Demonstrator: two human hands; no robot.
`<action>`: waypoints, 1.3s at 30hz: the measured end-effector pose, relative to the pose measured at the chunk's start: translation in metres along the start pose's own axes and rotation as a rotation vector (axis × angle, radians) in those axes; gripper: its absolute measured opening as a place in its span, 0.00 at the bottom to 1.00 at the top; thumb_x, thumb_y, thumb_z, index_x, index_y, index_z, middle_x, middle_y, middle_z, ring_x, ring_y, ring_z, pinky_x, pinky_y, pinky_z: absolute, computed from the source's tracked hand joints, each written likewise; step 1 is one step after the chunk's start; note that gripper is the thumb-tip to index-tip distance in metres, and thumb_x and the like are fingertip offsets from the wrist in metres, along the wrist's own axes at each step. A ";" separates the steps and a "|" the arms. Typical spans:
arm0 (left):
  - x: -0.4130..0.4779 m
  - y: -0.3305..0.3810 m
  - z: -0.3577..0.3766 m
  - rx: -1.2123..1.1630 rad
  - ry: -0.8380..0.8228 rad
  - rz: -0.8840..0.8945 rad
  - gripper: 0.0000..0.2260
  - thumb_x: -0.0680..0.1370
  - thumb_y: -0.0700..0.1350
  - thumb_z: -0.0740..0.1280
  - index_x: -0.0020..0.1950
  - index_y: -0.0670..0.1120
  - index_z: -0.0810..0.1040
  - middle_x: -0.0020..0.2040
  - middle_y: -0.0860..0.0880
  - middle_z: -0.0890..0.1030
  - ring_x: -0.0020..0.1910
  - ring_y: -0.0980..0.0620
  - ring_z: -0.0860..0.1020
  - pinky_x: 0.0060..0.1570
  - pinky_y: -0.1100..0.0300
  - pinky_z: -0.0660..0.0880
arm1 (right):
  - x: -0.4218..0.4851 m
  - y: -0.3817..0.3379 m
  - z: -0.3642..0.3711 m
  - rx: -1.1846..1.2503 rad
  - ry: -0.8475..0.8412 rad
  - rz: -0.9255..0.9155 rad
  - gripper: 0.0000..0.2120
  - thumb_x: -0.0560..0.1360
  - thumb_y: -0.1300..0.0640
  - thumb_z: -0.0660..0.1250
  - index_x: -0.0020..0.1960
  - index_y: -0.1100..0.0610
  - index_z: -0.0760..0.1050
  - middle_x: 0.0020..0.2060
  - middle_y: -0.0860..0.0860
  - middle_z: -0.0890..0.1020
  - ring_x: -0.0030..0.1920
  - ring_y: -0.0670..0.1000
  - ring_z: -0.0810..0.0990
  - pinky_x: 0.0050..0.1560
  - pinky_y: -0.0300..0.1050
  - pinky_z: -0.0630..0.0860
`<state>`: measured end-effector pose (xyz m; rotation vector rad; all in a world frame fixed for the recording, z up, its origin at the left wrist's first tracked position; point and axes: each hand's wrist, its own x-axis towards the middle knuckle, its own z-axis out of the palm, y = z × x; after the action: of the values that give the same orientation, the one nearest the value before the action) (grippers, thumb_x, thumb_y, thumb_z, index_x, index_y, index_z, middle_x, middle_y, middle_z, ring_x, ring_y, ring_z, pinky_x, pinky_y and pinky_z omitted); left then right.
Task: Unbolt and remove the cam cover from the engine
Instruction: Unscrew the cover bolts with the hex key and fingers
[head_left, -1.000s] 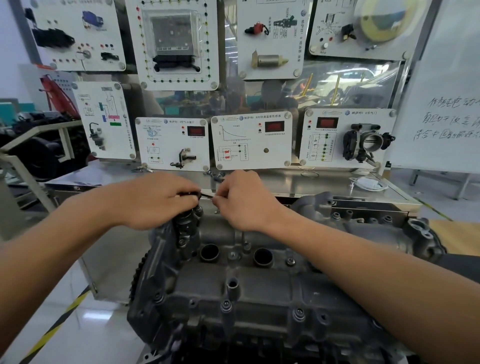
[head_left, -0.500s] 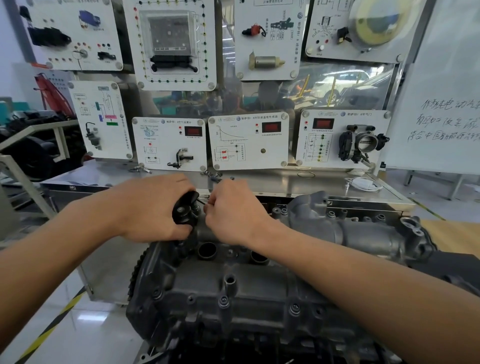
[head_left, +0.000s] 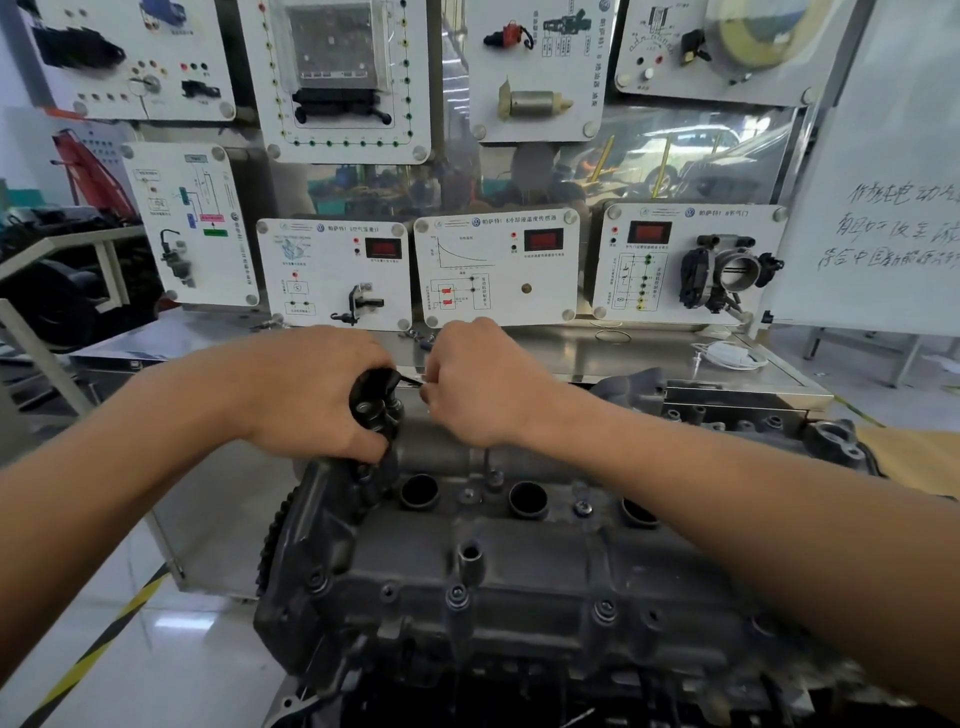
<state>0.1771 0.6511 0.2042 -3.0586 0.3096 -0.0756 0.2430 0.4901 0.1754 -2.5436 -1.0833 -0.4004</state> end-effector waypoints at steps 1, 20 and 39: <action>0.001 -0.001 0.000 -0.009 0.007 -0.003 0.23 0.65 0.64 0.70 0.54 0.54 0.75 0.48 0.57 0.76 0.47 0.55 0.76 0.50 0.54 0.76 | 0.002 0.002 0.000 -0.009 -0.004 -0.006 0.16 0.75 0.62 0.66 0.31 0.55 0.66 0.29 0.52 0.68 0.34 0.54 0.71 0.36 0.44 0.70; -0.004 -0.004 0.013 -0.128 0.114 -0.035 0.31 0.60 0.70 0.60 0.56 0.54 0.77 0.49 0.55 0.79 0.47 0.54 0.77 0.50 0.49 0.77 | 0.015 0.016 -0.013 -0.073 -0.132 -0.084 0.17 0.78 0.56 0.66 0.40 0.69 0.81 0.35 0.63 0.83 0.38 0.58 0.81 0.46 0.53 0.79; 0.014 -0.006 0.005 -0.156 0.101 -0.063 0.22 0.66 0.59 0.76 0.56 0.54 0.80 0.36 0.58 0.81 0.38 0.60 0.79 0.36 0.65 0.72 | 0.036 0.041 -0.026 -0.049 -0.348 -0.280 0.14 0.78 0.56 0.68 0.36 0.62 0.81 0.28 0.48 0.82 0.26 0.41 0.77 0.34 0.32 0.71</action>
<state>0.1918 0.6545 0.2005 -3.2262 0.2358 -0.2207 0.2941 0.4759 0.2040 -2.5699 -1.5829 -0.0496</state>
